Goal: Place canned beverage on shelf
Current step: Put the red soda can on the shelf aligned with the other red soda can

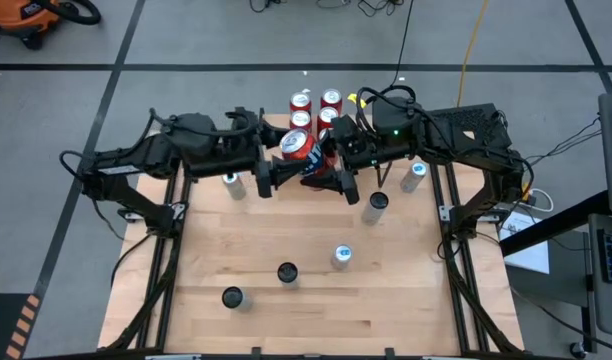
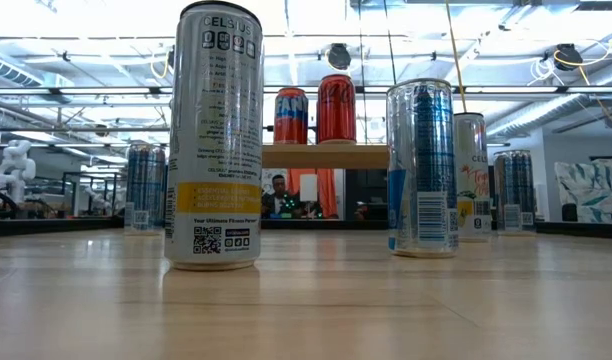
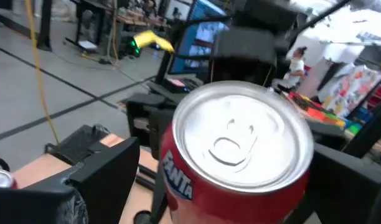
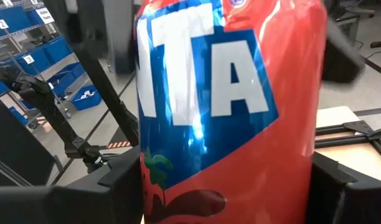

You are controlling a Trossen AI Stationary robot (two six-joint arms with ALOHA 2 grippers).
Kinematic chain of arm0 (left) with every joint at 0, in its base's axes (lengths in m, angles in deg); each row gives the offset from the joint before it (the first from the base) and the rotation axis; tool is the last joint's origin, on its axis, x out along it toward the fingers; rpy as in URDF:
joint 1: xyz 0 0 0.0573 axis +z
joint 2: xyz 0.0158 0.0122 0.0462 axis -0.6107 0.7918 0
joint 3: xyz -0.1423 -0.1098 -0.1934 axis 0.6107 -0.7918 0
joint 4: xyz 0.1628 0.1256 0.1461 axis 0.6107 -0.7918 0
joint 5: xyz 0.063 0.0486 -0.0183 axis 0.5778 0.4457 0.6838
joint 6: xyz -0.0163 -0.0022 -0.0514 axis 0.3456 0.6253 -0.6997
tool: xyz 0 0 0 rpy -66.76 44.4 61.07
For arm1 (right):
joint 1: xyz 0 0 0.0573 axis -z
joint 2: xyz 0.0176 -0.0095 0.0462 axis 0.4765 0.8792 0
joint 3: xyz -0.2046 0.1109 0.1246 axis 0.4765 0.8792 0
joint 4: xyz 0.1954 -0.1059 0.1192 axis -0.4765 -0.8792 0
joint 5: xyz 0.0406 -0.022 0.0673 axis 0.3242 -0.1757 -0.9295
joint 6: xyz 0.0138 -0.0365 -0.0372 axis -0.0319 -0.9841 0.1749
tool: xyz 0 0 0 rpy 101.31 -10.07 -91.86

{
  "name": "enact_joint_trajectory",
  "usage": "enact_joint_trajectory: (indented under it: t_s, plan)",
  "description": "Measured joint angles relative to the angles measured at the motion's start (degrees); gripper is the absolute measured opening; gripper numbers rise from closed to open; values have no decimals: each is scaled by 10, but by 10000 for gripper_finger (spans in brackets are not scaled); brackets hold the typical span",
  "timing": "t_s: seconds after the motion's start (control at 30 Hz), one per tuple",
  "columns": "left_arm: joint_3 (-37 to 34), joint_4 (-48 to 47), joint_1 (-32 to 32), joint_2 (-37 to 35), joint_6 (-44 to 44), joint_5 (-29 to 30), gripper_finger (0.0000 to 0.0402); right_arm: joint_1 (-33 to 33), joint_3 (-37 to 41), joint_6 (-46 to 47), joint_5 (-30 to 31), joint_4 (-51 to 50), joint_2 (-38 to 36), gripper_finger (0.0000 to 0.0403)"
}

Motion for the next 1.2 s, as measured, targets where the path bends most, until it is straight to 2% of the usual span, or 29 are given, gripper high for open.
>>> enact_joint_trajectory:
  t_s: [0.73,0.9,1.2]
  plan:
    - [0,8,0,-3,-30,-14,399,0,0,-3,1,-13,0,281]
    - [0,5,0,-3,-31,-29,377,0,0,-3,1,-13,0,281]
    - [0,2,-1,-3,-29,-30,312,0,0,0,-1,-13,0,281]
